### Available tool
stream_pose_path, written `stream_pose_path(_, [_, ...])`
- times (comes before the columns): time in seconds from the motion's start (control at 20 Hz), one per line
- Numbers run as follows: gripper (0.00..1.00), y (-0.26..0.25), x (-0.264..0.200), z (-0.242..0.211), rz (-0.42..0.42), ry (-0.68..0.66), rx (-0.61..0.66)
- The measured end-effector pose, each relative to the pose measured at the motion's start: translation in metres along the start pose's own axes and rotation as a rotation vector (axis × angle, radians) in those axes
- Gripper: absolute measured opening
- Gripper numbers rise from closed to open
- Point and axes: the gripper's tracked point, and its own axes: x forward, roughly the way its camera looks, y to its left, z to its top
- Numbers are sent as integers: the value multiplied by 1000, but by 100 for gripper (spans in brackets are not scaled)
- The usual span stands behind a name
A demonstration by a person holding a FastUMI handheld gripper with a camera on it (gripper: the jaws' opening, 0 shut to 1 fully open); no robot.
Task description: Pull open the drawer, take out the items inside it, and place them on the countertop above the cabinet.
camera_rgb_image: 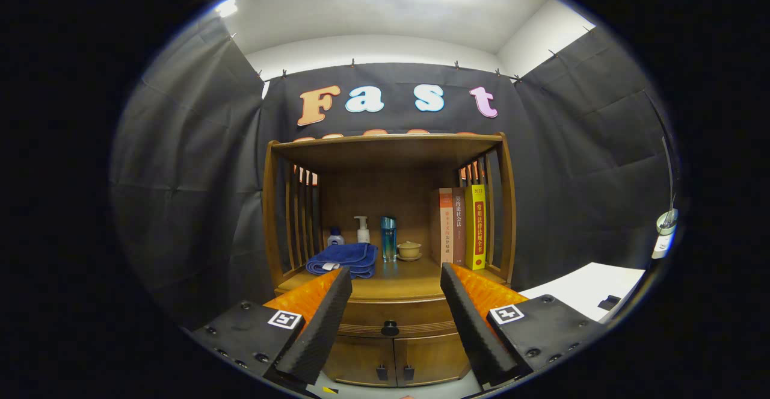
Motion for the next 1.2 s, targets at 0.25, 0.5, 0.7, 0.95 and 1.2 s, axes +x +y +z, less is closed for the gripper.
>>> stream_pose_path(0.25, [98, 2, 0, -1, 1, 2, 9])
stream_pose_path(0.5, [98, -2, 1, -2, -8, -3, 9])
stream_pose_path(0.7, [98, 3, 4, -10, 12, -13, 14])
stream_pose_path(0.95, [98, 16, 17, -38, 56, -33, 23])
stream_pose_path(1.2, [98, 30, 37, -120, 84, 37, 26])
